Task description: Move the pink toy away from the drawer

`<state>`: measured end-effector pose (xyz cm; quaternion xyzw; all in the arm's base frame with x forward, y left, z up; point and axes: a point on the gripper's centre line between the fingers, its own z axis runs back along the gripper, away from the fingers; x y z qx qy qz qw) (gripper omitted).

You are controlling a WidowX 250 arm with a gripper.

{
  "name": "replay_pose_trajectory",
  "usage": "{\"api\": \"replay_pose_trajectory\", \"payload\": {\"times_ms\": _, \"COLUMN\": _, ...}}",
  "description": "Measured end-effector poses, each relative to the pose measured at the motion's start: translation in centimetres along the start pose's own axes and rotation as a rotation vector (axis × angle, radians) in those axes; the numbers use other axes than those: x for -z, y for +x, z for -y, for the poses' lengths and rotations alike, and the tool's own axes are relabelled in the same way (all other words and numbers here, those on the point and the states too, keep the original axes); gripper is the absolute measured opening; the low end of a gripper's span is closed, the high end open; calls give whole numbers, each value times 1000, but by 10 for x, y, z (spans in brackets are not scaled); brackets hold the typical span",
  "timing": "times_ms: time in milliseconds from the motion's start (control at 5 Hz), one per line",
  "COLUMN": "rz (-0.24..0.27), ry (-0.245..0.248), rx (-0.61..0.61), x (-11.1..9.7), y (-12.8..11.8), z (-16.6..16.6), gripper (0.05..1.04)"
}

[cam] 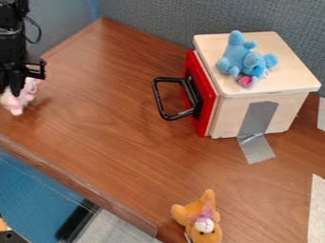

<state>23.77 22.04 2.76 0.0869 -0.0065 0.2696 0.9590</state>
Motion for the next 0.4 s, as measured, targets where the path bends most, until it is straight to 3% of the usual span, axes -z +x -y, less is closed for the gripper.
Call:
{"api": "replay_pose_trajectory", "payload": {"times_ms": 200, "rz": -3, "ry": 28, "rx": 48, "x": -4, "y": 1, "z": 10, "gripper": 614}}
{"api": "replay_pose_trajectory", "payload": {"times_ms": 400, "rz": 32, "ry": 39, "rx": 77, "x": -33, "y": 1, "z": 10, "gripper": 911}}
